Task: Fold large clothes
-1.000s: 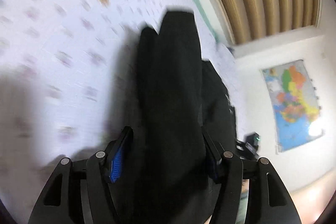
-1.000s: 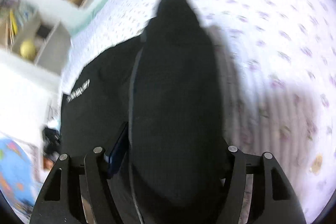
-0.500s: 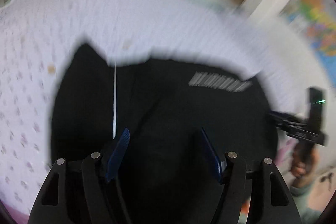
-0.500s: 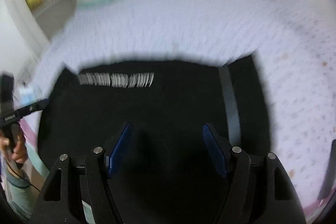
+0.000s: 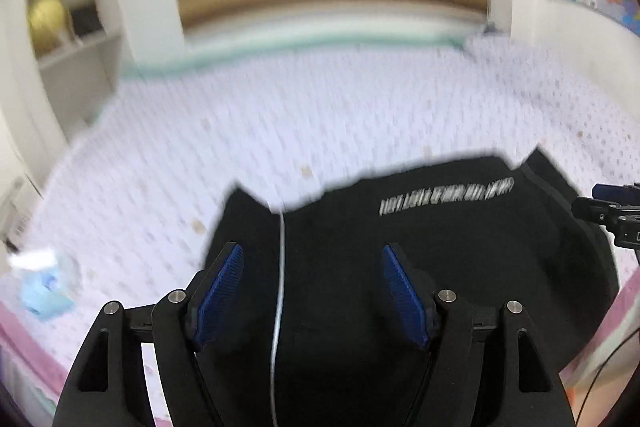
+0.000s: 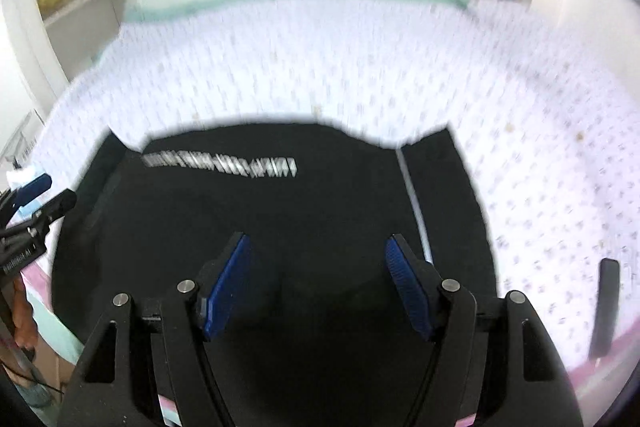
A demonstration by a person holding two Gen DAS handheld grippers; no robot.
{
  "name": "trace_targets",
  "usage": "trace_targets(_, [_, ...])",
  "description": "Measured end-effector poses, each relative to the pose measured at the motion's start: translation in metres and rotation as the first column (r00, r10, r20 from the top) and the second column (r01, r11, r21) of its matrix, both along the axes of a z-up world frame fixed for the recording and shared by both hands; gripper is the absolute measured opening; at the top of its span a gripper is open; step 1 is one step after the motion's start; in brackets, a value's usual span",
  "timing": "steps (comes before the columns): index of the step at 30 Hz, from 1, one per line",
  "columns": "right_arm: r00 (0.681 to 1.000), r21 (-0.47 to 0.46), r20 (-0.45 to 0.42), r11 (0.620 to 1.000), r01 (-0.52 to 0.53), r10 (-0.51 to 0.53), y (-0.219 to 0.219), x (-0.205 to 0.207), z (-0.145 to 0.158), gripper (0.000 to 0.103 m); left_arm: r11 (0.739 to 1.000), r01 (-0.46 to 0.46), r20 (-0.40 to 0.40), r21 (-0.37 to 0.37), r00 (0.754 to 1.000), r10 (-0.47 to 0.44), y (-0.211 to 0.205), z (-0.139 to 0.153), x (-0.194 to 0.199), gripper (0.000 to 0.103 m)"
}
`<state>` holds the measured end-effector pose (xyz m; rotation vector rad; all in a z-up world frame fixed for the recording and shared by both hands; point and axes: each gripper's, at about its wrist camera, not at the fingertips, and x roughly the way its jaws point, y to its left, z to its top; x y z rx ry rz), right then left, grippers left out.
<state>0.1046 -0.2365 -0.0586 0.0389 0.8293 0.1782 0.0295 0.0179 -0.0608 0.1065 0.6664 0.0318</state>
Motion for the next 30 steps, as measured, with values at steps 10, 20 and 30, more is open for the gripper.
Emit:
trace_targets(10, [0.994,-0.044,0.097,0.997,0.056,-0.051,0.025,-0.038,0.035,0.079,0.999,-0.025,0.094,0.028,0.995,0.022,-0.015,0.038,-0.045,0.081])
trace_targets(20, [0.998,-0.052,0.059,0.999,-0.011,0.014,0.041,-0.049,0.024,0.079,0.999,-0.032,0.079,-0.018,0.996,0.033,-0.015,0.022,-0.043,0.081])
trace_targets(30, [1.0,-0.032,-0.001,0.999,-0.026,0.026,0.051,-0.05,0.008,0.08,0.998,0.014,-0.008,-0.057,1.0,-0.014,-0.017,-0.002,-0.038,0.081])
